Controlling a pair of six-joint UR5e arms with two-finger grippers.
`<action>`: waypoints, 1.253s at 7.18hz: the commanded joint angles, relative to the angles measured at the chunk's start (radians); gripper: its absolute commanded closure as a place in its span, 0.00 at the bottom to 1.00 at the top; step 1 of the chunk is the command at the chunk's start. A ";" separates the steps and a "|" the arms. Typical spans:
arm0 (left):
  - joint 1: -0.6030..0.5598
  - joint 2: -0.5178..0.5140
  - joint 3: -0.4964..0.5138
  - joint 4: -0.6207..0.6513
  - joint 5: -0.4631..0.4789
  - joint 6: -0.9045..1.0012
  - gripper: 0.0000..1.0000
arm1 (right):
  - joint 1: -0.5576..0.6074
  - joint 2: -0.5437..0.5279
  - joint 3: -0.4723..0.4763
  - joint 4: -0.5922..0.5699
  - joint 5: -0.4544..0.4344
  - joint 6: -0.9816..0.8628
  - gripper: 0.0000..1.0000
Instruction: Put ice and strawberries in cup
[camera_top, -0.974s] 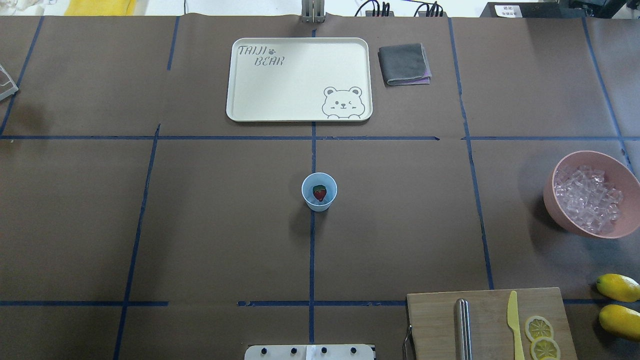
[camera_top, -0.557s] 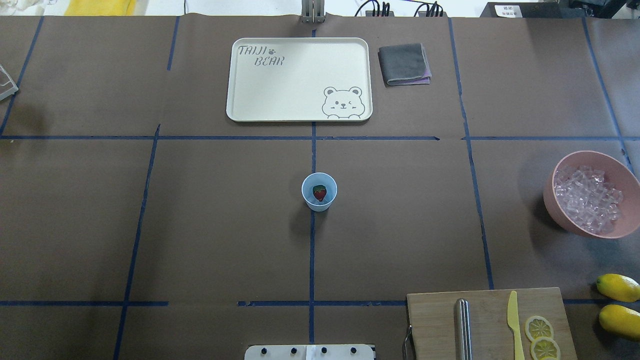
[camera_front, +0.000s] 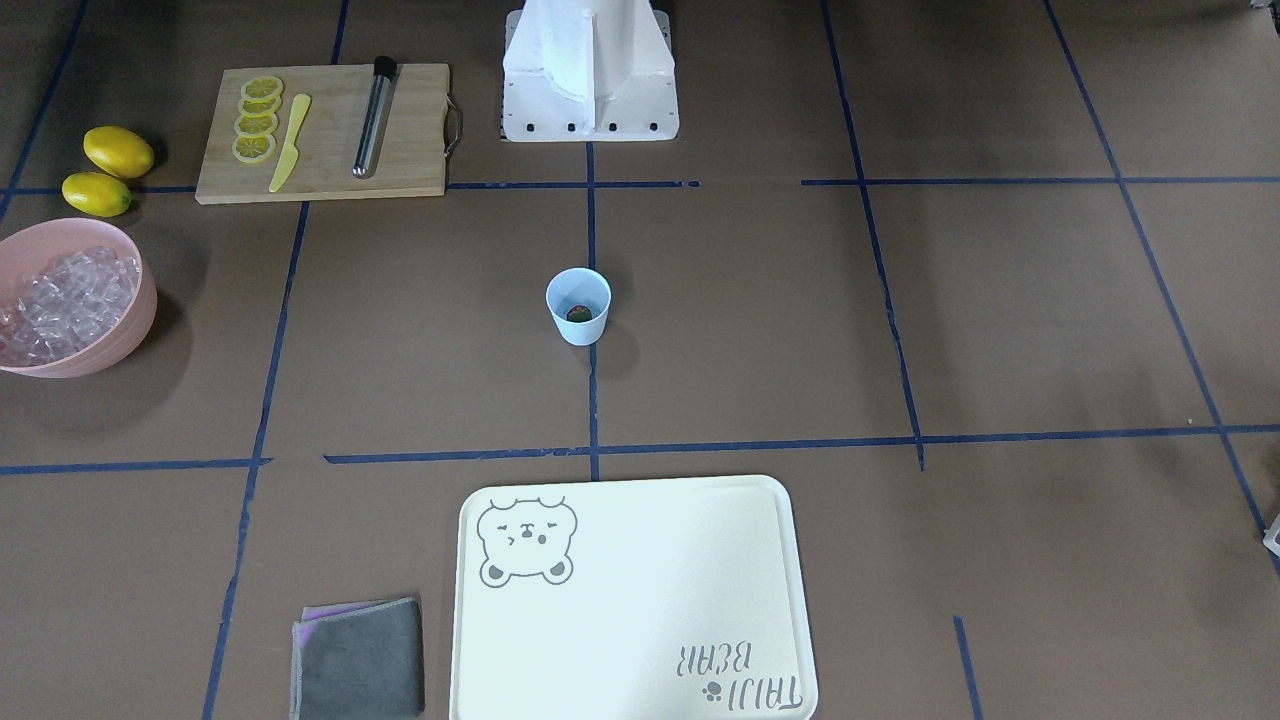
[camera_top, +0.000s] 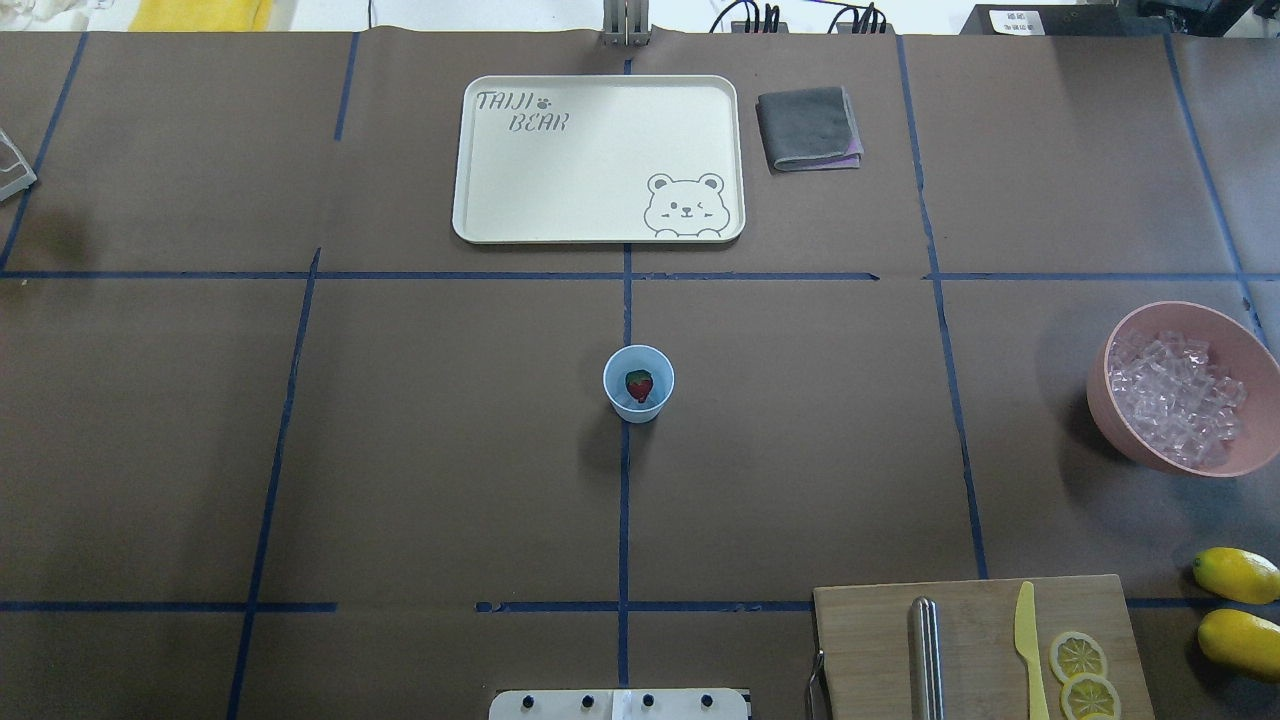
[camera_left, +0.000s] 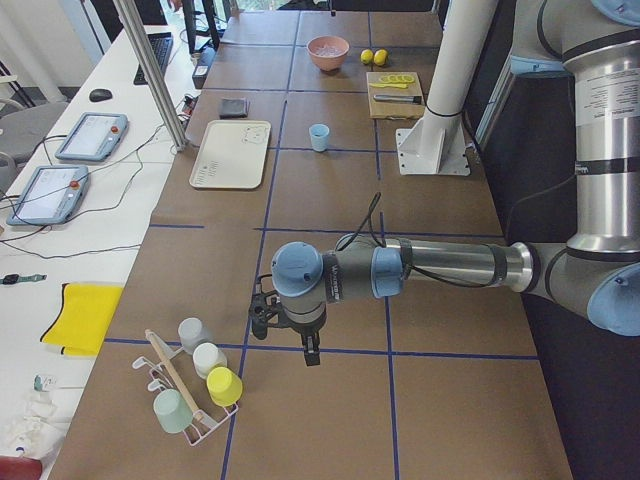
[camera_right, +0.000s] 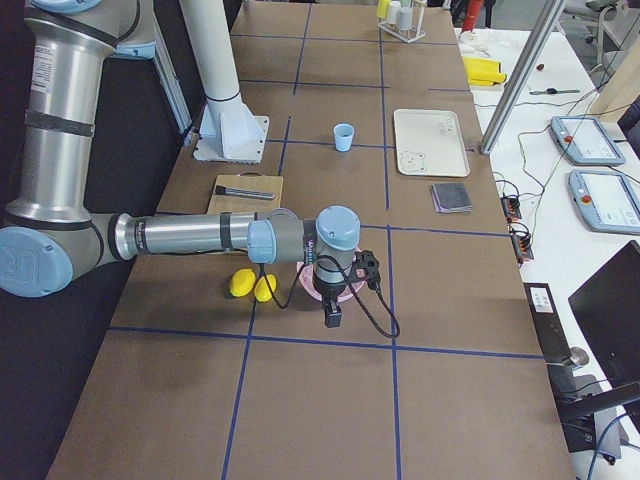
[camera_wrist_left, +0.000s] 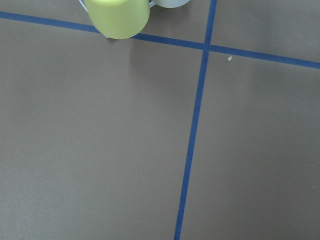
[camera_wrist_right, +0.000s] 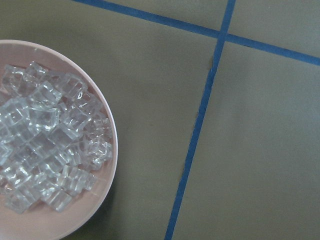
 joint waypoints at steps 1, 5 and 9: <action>0.001 0.011 -0.001 -0.039 0.007 -0.004 0.00 | -0.001 0.001 -0.004 -0.002 -0.003 0.001 0.00; 0.008 0.002 -0.022 -0.027 0.011 0.008 0.00 | 0.032 0.007 -0.012 -0.006 0.014 -0.037 0.00; 0.001 -0.007 -0.075 0.154 0.004 0.111 0.00 | 0.088 0.002 -0.018 -0.015 -0.006 -0.120 0.00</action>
